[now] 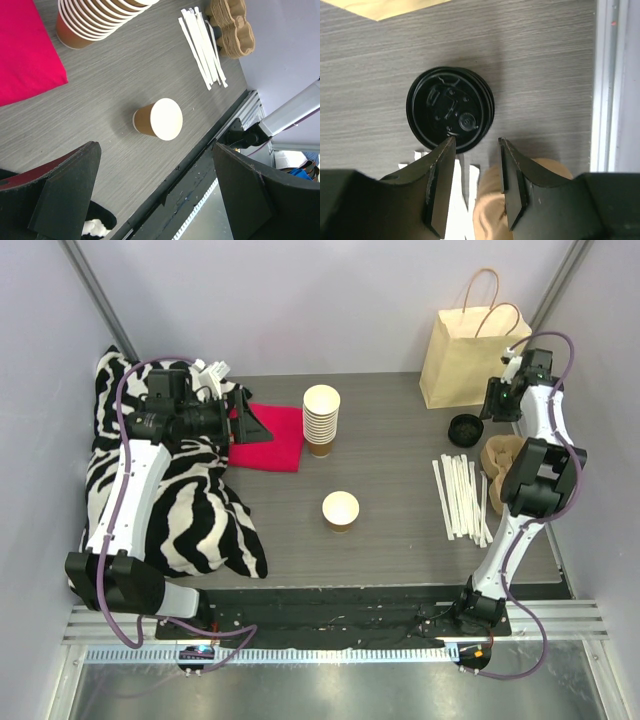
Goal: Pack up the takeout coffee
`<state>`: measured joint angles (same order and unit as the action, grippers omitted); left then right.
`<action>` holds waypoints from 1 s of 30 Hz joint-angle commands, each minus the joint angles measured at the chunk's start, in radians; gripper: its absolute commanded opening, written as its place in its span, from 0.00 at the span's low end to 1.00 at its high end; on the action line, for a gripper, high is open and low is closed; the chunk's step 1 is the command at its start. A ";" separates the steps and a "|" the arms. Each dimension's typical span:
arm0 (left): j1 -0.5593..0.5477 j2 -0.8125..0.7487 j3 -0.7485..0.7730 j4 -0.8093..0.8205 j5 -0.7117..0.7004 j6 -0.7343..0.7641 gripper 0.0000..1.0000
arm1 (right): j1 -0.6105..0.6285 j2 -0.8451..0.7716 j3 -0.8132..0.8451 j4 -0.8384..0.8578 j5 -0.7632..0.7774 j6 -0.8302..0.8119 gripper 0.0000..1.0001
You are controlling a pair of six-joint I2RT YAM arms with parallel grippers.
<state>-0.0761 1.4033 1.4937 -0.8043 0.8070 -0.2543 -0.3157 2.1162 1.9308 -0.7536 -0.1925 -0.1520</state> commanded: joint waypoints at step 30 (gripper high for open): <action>0.004 0.013 -0.015 0.053 0.004 -0.023 1.00 | 0.012 0.102 -0.001 0.117 0.022 0.083 0.37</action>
<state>-0.0761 1.4113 1.4780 -0.7929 0.8055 -0.2630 -0.3103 2.2284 1.9297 -0.6666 -0.1810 -0.0750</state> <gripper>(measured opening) 0.995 0.398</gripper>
